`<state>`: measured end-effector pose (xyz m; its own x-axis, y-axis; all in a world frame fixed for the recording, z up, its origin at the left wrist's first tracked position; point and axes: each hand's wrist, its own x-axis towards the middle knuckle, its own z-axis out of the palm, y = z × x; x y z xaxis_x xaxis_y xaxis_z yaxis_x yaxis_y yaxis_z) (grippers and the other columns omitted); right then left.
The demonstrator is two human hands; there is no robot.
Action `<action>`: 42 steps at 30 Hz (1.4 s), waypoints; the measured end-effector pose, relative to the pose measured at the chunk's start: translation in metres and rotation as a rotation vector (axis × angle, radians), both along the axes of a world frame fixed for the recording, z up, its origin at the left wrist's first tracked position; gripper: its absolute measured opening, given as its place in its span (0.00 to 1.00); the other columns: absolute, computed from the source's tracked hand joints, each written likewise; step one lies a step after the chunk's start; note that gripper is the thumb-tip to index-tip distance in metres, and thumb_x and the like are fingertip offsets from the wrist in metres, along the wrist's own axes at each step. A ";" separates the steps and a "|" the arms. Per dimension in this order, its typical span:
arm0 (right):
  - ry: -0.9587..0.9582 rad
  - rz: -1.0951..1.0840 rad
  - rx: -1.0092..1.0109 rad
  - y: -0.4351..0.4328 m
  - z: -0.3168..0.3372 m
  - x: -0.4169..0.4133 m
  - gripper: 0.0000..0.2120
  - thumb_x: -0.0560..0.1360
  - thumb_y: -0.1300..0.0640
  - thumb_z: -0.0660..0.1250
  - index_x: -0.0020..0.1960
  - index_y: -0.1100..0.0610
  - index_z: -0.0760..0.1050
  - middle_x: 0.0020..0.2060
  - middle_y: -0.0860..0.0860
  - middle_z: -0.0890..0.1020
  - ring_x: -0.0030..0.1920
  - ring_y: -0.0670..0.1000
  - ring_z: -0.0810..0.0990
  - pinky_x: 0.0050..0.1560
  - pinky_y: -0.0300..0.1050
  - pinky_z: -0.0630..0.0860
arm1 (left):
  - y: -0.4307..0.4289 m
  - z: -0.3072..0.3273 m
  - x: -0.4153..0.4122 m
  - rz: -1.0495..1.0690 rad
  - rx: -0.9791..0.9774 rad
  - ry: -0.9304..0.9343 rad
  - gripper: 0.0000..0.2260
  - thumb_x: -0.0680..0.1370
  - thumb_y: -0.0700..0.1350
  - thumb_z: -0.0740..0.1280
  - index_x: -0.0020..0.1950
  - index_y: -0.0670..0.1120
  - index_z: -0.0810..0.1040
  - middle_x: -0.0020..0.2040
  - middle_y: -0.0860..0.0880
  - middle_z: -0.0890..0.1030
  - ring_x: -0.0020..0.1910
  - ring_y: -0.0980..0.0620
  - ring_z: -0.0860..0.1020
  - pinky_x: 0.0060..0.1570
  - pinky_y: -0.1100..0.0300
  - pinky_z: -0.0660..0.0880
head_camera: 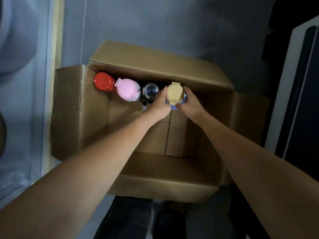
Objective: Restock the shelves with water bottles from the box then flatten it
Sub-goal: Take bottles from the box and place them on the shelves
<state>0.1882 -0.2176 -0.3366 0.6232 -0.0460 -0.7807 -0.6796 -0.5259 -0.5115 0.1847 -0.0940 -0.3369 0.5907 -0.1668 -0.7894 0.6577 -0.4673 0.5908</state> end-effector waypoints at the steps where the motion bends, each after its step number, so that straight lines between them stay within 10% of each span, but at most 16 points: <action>1: 0.013 -0.021 0.022 -0.001 -0.006 0.000 0.37 0.73 0.67 0.67 0.76 0.54 0.55 0.71 0.54 0.65 0.72 0.52 0.64 0.58 0.40 0.64 | -0.001 -0.004 -0.001 0.010 -0.005 -0.014 0.30 0.77 0.32 0.56 0.77 0.47 0.52 0.77 0.48 0.56 0.75 0.51 0.57 0.69 0.61 0.56; 8: 0.102 -0.146 0.068 -0.019 -0.023 -0.027 0.32 0.75 0.48 0.66 0.75 0.51 0.56 0.69 0.55 0.68 0.65 0.55 0.70 0.66 0.53 0.69 | -0.007 -0.016 -0.031 -0.021 -0.015 0.006 0.30 0.73 0.27 0.57 0.74 0.45 0.63 0.72 0.45 0.58 0.71 0.49 0.61 0.58 0.75 0.58; 14: 0.054 -0.120 0.069 -0.021 -0.034 -0.046 0.31 0.75 0.51 0.68 0.74 0.54 0.58 0.58 0.49 0.74 0.57 0.48 0.74 0.56 0.41 0.70 | -0.016 -0.025 -0.050 0.131 -0.156 0.150 0.33 0.75 0.30 0.61 0.76 0.49 0.55 0.71 0.45 0.67 0.68 0.47 0.69 0.66 0.57 0.67; 23: 0.070 -0.191 0.065 -0.016 -0.010 -0.075 0.23 0.74 0.48 0.68 0.66 0.53 0.70 0.57 0.52 0.77 0.57 0.53 0.77 0.58 0.57 0.77 | -0.004 0.004 -0.076 0.052 -0.136 0.098 0.30 0.75 0.29 0.60 0.75 0.45 0.58 0.65 0.42 0.71 0.62 0.48 0.72 0.58 0.62 0.69; 28: 0.043 -0.024 0.041 -0.007 0.045 -0.080 0.20 0.75 0.49 0.67 0.64 0.54 0.70 0.54 0.49 0.77 0.52 0.51 0.77 0.37 0.39 0.72 | 0.008 0.052 -0.100 0.146 -0.107 0.025 0.23 0.77 0.33 0.62 0.70 0.45 0.63 0.50 0.49 0.72 0.50 0.54 0.72 0.47 0.64 0.72; 42: -0.144 0.441 0.149 0.049 0.328 -0.128 0.24 0.72 0.50 0.73 0.63 0.54 0.70 0.47 0.45 0.76 0.45 0.45 0.74 0.33 0.28 0.69 | 0.065 0.318 -0.183 0.525 0.050 -0.109 0.14 0.73 0.46 0.67 0.57 0.43 0.74 0.49 0.49 0.79 0.47 0.53 0.77 0.45 0.61 0.75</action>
<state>0.0597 -0.1689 -0.0085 0.6600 0.3523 -0.6635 -0.3254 -0.6620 -0.6752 0.0015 -0.0294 -0.0190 0.6636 0.2088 -0.7184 0.7465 -0.1216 0.6542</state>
